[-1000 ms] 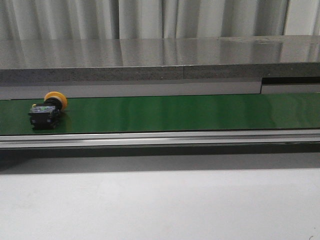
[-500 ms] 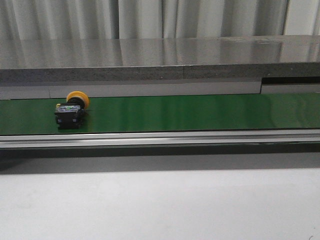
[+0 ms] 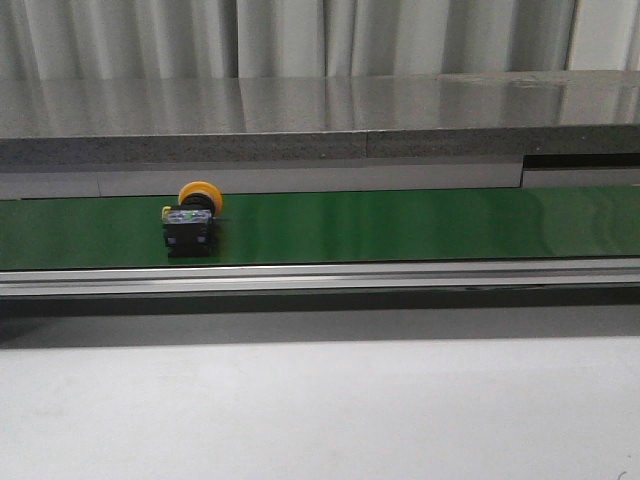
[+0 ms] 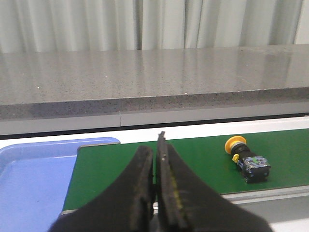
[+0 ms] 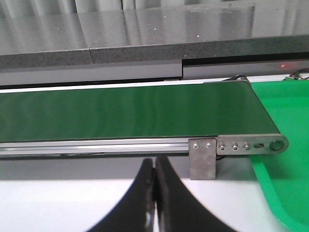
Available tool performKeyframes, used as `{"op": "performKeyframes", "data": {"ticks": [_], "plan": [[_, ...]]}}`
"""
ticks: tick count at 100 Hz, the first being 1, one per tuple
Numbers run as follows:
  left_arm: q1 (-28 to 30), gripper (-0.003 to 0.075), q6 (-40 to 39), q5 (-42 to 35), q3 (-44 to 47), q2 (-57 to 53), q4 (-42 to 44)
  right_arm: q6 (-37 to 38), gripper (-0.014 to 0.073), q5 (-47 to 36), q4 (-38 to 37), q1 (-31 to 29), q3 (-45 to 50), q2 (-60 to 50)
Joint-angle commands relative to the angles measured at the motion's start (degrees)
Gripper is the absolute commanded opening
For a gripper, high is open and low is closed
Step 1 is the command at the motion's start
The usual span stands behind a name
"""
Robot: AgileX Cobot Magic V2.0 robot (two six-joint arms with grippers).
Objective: Move button from left to right
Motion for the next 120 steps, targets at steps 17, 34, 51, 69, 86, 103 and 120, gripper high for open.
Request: {"op": "performKeyframes", "data": {"ticks": [17, 34, 51, 69, 86, 103, 120], "plan": [[-0.5, -0.002, -0.2, -4.0, -1.4, 0.6, -0.9, -0.3, -0.0066, -4.8, -0.5, -0.4, -1.0, -1.1], [-0.5, -0.002, -0.2, -4.0, -1.4, 0.6, -0.9, -0.3, -0.0066, -4.8, -0.5, -0.4, -1.0, -1.1], [-0.5, -0.002, -0.2, -4.0, -1.4, 0.6, -0.9, -0.3, -0.0066, -5.9, -0.5, -0.4, -1.0, -1.1], [-0.5, -0.002, -0.2, -4.0, -1.4, 0.6, -0.9, -0.3, -0.0066, -6.9, 0.4, -0.4, -2.1, -1.1], [-0.5, -0.002, -0.2, -4.0, -1.4, 0.6, -0.9, -0.3, -0.0066, -5.7, 2.2, -0.4, -5.7, 0.8], [-0.5, -0.002, -0.2, -4.0, -1.4, 0.6, -0.9, -0.3, -0.0066, -2.6, 3.5, -0.4, -11.9, 6.2], [-0.5, -0.002, -0.2, -4.0, -1.4, 0.6, -0.9, -0.3, -0.0066, 9.1, 3.5, -0.4, -21.8, 13.5]]}}
